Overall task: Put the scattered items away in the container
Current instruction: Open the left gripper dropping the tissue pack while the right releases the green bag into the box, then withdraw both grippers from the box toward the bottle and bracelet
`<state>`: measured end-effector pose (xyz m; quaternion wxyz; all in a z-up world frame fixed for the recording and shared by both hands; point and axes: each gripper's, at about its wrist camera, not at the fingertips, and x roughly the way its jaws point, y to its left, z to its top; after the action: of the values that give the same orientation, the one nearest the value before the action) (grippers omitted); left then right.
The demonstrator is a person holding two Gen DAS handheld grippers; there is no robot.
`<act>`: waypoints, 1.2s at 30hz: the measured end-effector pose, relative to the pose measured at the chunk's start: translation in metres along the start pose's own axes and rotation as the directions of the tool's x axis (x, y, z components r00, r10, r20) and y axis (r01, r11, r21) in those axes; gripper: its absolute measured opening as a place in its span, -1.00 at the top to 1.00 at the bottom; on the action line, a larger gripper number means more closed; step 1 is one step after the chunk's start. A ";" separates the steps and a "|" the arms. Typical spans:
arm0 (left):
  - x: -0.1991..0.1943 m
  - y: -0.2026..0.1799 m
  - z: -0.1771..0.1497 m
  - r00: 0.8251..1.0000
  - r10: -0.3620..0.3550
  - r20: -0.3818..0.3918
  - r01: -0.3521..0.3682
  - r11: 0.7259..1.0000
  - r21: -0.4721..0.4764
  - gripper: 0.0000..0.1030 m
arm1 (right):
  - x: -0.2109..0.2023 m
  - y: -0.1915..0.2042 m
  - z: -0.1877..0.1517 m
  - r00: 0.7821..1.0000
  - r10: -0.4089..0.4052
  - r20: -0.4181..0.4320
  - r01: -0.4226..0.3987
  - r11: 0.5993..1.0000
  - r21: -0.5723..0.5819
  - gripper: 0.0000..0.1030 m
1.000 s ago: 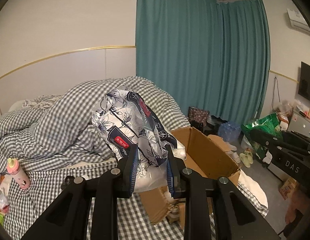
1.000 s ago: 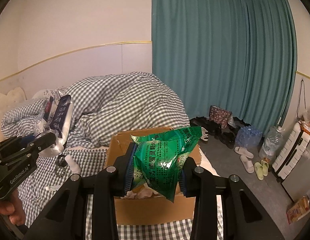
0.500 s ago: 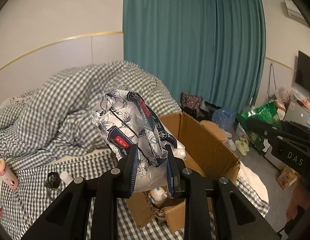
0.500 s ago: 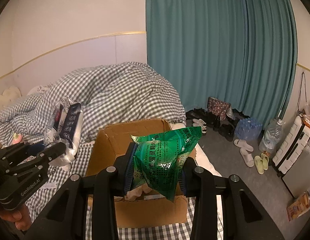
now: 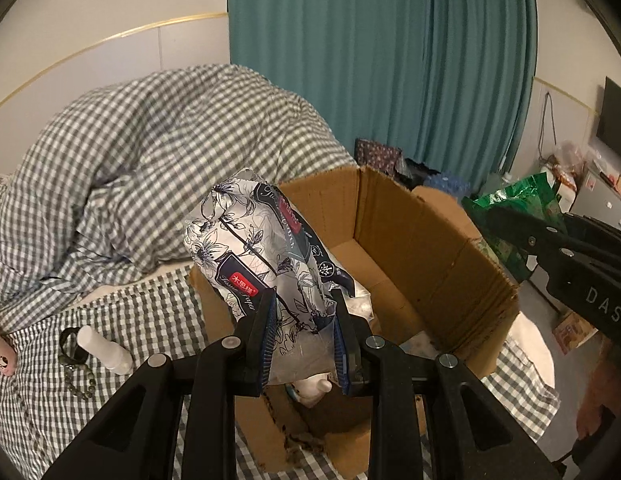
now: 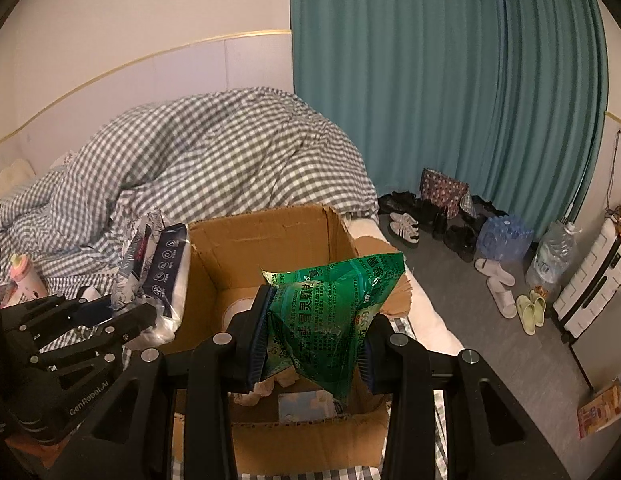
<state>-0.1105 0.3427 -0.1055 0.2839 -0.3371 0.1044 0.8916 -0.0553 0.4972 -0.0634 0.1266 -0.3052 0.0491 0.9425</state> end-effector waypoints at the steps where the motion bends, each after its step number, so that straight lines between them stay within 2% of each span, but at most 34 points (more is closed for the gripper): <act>1: 0.003 -0.001 0.000 1.000 -0.002 -0.004 0.002 1.000 0.003 0.51 | 0.003 -0.001 -0.001 1.000 -0.001 -0.005 0.001 1.000 0.001 0.29; 8: 0.029 -0.008 -0.003 0.999 -0.012 -0.041 0.013 0.999 0.031 0.44 | 0.031 -0.006 -0.006 0.999 -0.001 -0.044 0.001 1.000 0.009 0.29; 11: 0.034 -0.011 -0.004 0.999 -0.018 -0.043 0.020 0.999 0.038 0.26 | 0.038 -0.006 -0.007 0.998 0.002 -0.056 -0.002 1.000 0.008 0.29; 12: 0.035 -0.011 -0.005 0.999 -0.017 -0.043 0.019 0.999 0.041 0.07 | 0.040 -0.005 -0.008 0.998 0.004 -0.059 -0.003 1.000 0.007 0.29; 13: 0.035 -0.010 -0.005 0.999 -0.015 -0.042 0.017 0.999 0.041 -0.02 | 0.043 -0.004 -0.008 0.998 0.005 -0.063 -0.004 1.000 0.006 0.29; 21: 0.033 0.007 -0.004 1.000 0.006 -0.030 -0.006 1.000 0.009 -0.07 | 0.053 0.004 -0.012 0.996 0.002 -0.086 -0.003 1.000 -0.003 0.24; 24: 0.029 0.013 -0.003 1.000 0.016 -0.024 -0.016 1.000 -0.003 -0.08 | 0.051 0.007 -0.010 0.997 0.000 -0.078 0.000 1.000 -0.003 0.10; 26: 0.026 0.017 -0.003 1.000 0.020 -0.020 -0.020 1.000 -0.009 -0.08 | 0.046 0.009 -0.009 0.998 -0.007 -0.065 0.006 1.000 -0.009 -0.27; 27: 0.024 0.019 -0.003 1.000 0.023 -0.017 -0.023 1.000 -0.012 -0.08 | 0.043 0.011 -0.008 0.998 -0.010 -0.057 0.009 1.000 -0.011 -0.34; 33: 0.004 0.027 -0.004 0.999 0.035 0.012 -0.035 0.999 -0.026 -0.22 | 0.023 0.019 -0.002 1.000 -0.006 -0.021 0.006 1.000 -0.008 -0.36; 35: -0.002 0.029 -0.004 0.999 0.041 0.021 -0.041 0.999 -0.031 -0.25 | 0.015 0.022 0.001 1.000 -0.008 -0.006 0.008 1.000 -0.011 -0.43; 36: -0.008 0.031 -0.005 0.998 0.048 0.028 -0.047 0.998 -0.034 -0.35 | 0.010 0.024 0.002 1.000 -0.008 0.003 0.008 1.000 -0.012 -0.45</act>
<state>-0.1213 0.3118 -0.1042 0.2582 -0.3264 0.0934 0.9045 -0.0707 0.4762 -0.0670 0.1286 -0.3048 0.0423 0.9427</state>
